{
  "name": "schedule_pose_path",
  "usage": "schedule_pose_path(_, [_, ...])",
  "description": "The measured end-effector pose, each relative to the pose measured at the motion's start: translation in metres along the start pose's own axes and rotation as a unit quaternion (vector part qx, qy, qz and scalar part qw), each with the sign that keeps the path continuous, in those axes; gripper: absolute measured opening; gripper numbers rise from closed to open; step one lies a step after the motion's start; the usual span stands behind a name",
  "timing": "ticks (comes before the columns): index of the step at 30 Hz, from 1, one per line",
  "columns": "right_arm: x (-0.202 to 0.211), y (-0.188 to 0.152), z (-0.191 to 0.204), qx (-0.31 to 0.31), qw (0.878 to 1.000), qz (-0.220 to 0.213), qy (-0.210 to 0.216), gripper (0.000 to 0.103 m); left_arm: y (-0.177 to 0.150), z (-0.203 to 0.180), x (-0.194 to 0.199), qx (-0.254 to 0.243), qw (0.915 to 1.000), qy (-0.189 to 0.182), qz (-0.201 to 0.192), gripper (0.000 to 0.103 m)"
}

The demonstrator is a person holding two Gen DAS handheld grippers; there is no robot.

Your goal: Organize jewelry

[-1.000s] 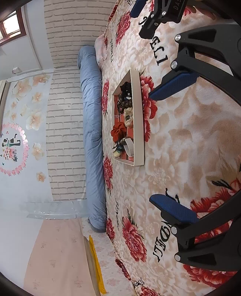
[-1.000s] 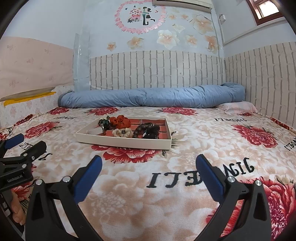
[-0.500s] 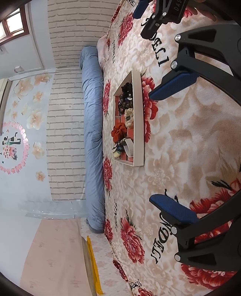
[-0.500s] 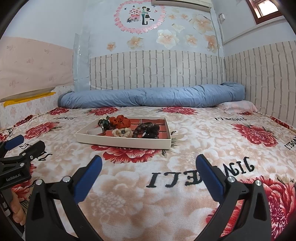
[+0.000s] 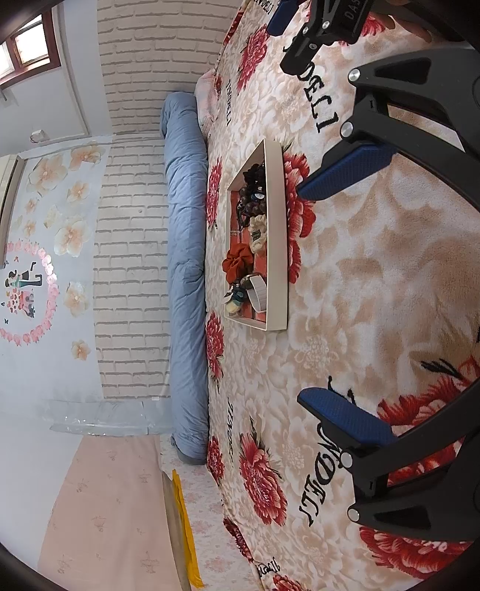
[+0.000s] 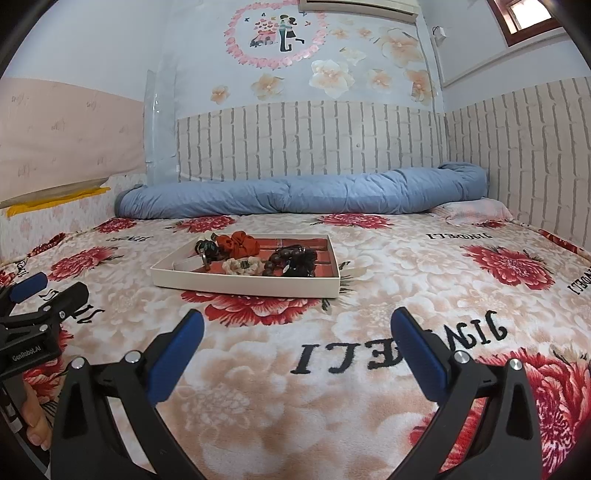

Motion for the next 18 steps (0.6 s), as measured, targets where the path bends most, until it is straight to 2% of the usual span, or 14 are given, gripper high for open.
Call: schedule_pose_path(18, [0.0004, 0.0013, -0.0013, 0.002, 1.0, 0.0, -0.001, 0.099, 0.0017, -0.0006, -0.0006, -0.003, 1.0, 0.002, 0.0, 0.098])
Point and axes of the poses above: each gripper's, at about its wrist camera, not at the fingertips, and x roughly against the way its jaws point, z to its left, y to its top, the point moved 10 cm from there along -x, roughly the way its jaws point, and after that the axes turned 1 degree about -x, right-handed, at the moved point
